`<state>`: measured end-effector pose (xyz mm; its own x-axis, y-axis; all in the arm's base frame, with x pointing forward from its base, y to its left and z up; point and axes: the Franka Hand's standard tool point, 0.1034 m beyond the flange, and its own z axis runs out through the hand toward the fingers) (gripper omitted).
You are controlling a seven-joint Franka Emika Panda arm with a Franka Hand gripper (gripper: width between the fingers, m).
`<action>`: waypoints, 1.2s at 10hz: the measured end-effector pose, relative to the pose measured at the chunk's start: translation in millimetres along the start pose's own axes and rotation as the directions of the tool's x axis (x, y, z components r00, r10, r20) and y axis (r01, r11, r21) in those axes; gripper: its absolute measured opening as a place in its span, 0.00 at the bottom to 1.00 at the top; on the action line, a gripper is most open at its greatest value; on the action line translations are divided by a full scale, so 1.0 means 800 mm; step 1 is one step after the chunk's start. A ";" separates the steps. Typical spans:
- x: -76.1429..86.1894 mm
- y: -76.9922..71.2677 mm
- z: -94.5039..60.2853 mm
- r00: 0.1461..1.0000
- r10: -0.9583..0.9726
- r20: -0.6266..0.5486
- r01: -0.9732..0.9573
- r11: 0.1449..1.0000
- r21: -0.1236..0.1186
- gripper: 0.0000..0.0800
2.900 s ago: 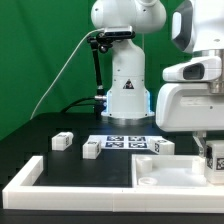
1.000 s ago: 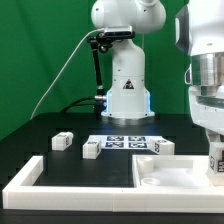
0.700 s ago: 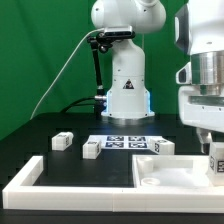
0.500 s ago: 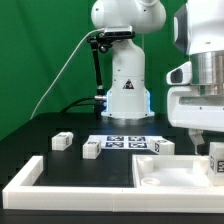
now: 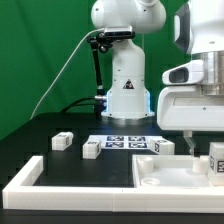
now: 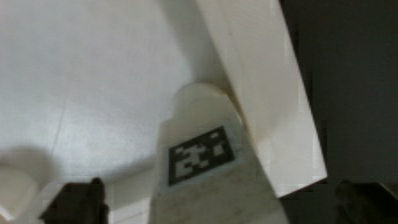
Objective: Assemble one leg
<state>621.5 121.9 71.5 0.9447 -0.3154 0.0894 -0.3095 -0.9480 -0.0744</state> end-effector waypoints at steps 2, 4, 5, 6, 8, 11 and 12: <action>0.001 -0.001 -0.001 0.984 -0.179 0.002 0.179 0.984 -0.024 0.81; 0.001 -0.001 -0.002 0.946 -0.324 0.004 0.324 0.945 -0.038 0.81; 0.002 0.000 -0.002 0.946 -0.323 0.004 0.323 0.946 -0.038 0.76; 0.002 0.000 -0.002 0.947 -0.321 0.004 0.321 0.946 -0.038 0.55; 0.002 -0.001 -0.002 0.951 -0.311 0.003 0.310 0.950 -0.037 0.38; 0.003 0.003 -0.002 0.992 -0.127 -0.017 0.126 0.992 -0.020 0.36; 0.001 0.004 -0.002 0.997 0.073 -0.033 -0.073 0.997 0.000 0.36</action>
Offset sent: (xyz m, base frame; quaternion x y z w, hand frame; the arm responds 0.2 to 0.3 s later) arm 0.0018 0.0034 0.0037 -0.0126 0.0064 -0.2268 0.9738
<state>621.0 118.8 72.7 0.9156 -0.3848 0.1167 -0.3774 -0.9225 -0.0805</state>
